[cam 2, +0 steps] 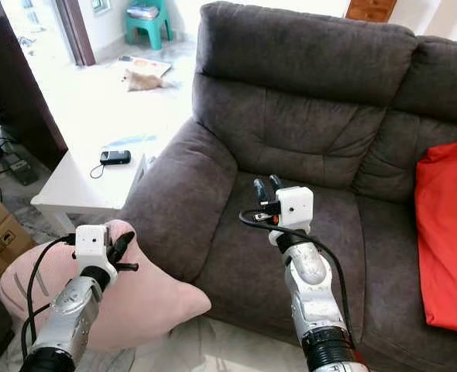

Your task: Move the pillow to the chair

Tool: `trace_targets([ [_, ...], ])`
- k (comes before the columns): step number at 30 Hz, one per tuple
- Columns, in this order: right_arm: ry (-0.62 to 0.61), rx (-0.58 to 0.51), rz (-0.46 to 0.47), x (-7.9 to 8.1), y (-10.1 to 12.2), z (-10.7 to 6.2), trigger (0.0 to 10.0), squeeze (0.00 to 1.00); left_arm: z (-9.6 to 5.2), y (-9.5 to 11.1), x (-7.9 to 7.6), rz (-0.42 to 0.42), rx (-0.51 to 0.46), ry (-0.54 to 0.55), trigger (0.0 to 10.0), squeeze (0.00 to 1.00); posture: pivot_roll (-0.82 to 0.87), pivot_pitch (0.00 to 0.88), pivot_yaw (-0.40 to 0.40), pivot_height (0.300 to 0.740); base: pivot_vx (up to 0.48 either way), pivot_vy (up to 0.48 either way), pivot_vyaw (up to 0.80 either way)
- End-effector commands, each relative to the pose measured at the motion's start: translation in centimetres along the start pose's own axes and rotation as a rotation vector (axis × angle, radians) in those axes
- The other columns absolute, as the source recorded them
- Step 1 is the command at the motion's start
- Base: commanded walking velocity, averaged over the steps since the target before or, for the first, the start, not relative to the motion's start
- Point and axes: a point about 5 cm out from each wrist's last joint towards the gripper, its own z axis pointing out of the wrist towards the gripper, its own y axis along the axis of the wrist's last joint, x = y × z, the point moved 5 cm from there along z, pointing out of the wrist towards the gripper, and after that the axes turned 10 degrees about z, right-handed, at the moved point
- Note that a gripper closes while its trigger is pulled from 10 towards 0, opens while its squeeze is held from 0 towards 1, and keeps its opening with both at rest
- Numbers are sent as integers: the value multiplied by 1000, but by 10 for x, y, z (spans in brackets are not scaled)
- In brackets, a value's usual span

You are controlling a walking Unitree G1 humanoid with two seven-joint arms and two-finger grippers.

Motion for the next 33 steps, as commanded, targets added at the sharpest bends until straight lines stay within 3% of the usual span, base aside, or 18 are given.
trace_targets([
  [1, -11, 10, -1, -4, -2, -3, 10000, 0, 8, 52, -4, 30, -187, -8, 10000, 0, 14, 0, -40, 740, 0, 0, 0],
  [11, -16, 26, -12, -9, -5, -10, 10000, 0, 0, 63, -18, 16, -220, -44, 10000, 0, 5, 0, -39, 740, -81, 0, 0],
  [19, -1, 46, -22, -8, -9, -11, 10000, 0, 0, 67, -19, 12, -222, -49, 10000, 0, 4, 0, -38, 740, -289, 0, 0],
  [26, -7, 76, -44, -15, -13, -15, 10000, 0, 0, 71, -21, 9, -232, -52, 10000, 0, -1, 0, -38, 740, -303, 0, 0],
  [33, -22, 109, -78, -26, -16, -17, 10000, 0, 3, 73, -22, 11, -230, -51, 10000, 0, -5, 0, -41, 740, 0, 0, 0],
])
